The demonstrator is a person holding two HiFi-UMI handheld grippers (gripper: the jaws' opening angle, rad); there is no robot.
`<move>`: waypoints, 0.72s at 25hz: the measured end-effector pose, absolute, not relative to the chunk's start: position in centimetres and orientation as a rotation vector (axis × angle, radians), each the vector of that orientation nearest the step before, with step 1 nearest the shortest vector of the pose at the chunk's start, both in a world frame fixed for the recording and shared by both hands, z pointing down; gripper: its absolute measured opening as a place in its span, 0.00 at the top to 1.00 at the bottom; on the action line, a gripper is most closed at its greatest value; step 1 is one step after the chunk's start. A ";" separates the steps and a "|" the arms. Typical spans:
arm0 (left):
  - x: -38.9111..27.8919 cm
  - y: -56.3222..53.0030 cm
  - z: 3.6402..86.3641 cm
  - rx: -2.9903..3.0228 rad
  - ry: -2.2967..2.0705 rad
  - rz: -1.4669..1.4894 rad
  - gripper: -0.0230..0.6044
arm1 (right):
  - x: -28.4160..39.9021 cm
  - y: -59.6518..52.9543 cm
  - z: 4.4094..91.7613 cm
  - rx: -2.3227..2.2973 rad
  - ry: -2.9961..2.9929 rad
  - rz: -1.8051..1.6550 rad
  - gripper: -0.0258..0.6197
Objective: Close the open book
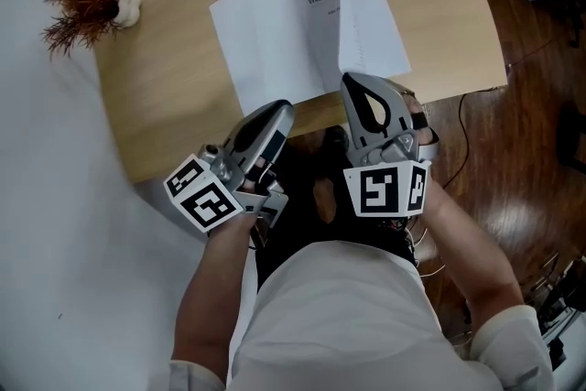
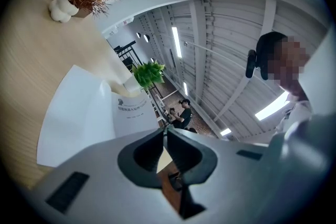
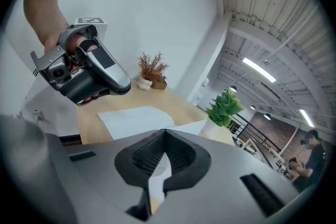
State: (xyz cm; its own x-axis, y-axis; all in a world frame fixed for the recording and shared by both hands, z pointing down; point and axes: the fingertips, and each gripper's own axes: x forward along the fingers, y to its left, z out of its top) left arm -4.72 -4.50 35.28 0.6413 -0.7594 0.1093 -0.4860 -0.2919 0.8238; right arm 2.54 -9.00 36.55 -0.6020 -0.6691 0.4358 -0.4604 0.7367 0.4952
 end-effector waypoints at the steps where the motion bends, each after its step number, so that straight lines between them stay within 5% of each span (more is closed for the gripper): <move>1: -4.5 -4.5 35.3 1.955 -0.976 -0.378 0.96 | 2.7 -9.0 36.6 0.850 -2.321 -0.443 0.96; 18: -1.5 -5.1 36.4 1.964 -1.007 -0.311 0.96 | 6.9 -10.6 39.0 0.892 -2.281 -0.366 0.96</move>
